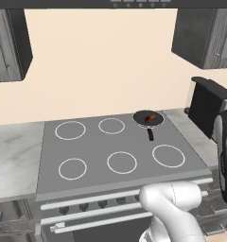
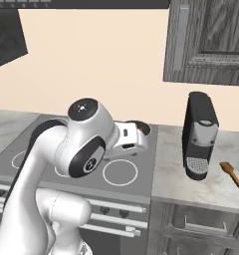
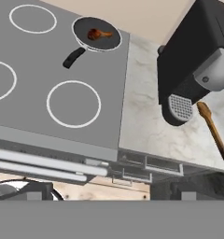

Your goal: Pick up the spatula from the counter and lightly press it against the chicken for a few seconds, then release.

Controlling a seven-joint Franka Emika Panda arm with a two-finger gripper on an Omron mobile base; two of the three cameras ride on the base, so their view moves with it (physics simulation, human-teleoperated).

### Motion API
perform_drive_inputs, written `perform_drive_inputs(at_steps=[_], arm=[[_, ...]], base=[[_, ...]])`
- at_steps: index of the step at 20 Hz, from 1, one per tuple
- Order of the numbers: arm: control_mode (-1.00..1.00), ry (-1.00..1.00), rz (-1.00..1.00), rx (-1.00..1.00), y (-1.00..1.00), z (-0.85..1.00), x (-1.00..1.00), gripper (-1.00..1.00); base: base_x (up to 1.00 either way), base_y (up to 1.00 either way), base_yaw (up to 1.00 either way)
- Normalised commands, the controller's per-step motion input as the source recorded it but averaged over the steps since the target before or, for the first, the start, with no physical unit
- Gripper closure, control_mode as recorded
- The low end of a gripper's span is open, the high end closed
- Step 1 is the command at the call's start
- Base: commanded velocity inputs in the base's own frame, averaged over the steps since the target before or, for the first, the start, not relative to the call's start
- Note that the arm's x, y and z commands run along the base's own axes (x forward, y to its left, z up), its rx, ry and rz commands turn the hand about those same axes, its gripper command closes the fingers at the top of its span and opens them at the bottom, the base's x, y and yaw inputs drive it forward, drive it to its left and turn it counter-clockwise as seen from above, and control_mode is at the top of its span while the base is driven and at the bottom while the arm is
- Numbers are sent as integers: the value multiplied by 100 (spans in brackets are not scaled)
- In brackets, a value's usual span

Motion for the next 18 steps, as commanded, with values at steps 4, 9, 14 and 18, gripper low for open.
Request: perform_drive_inputs(at_steps=[4, 9, 14, 18], arm=[[-100, 0, 0, 0, -13, 0, -5, -100], [-100, 0, 0, 0, -22, 0, -5, -100], [-100, 0, -2, 0, -30, -1, -2, -100], [-100, 1, -5, 0, -33, -4, -5, -100]], base=[[0, 0, 0], [0, 0, 0], [0, 0, 0], [0, 0, 0]])
